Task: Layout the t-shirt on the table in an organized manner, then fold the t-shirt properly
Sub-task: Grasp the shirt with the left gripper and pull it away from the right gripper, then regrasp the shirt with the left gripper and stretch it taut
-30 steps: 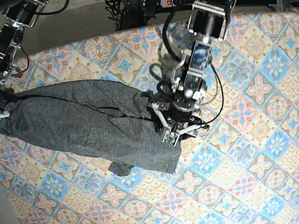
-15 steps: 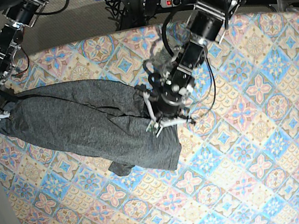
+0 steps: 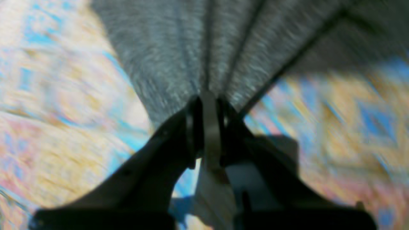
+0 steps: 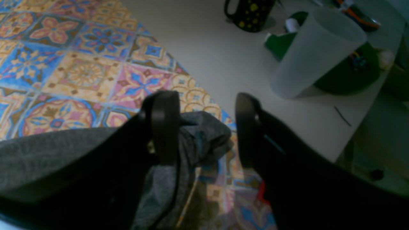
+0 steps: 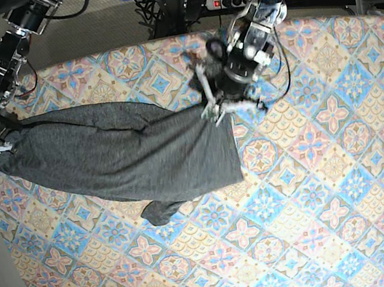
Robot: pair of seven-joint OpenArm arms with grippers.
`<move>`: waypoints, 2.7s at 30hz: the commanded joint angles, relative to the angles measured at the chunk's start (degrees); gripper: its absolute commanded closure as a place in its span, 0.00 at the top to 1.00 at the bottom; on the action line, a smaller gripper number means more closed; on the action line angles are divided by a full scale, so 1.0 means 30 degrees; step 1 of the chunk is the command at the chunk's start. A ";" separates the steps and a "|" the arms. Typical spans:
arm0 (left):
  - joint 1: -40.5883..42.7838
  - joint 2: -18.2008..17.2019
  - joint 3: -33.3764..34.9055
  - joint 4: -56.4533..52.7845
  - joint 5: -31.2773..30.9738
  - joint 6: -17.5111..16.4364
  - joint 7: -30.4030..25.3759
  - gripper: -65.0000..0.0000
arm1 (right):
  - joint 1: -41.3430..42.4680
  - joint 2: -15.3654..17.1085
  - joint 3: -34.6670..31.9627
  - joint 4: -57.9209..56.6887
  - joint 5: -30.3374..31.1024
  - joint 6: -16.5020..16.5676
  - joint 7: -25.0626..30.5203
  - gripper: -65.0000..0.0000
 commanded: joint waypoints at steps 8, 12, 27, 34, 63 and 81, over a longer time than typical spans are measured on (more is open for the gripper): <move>0.3441 -0.1862 -0.0249 0.2613 0.0328 0.0159 -0.0501 0.03 | 0.0152 0.0315 0.0055 0.0396 -0.0099 -0.0060 0.0551 0.42; 0.5199 -0.2477 -0.1597 0.3053 0.0299 0.0159 -0.0882 0.03 | -0.0112 0.0315 0.0114 0.0396 -0.0099 -0.0060 0.0551 0.42; 0.8393 -0.3913 -0.4117 0.3082 0.0270 0.0276 -0.3344 0.05 | -0.0639 0.0315 0.0055 0.1069 -0.0099 -0.0060 0.0581 0.42; 0.6166 0.0190 -0.6696 0.3991 0.0328 0.0217 -0.3344 0.24 | -0.0669 0.0315 0.0055 0.1069 -0.0099 -0.0060 0.0581 0.42; -0.8222 0.1479 -0.0483 -1.1306 0.0094 0.0129 -0.3344 0.63 | -0.1196 0.0315 -0.0707 0.1069 -0.0099 -0.0060 0.0551 0.42; -0.6992 0.2593 -0.6168 -1.0837 0.0328 -0.1776 -0.4282 0.06 | -0.1137 0.0315 -0.0707 0.1597 -0.0128 -0.0060 0.0581 0.42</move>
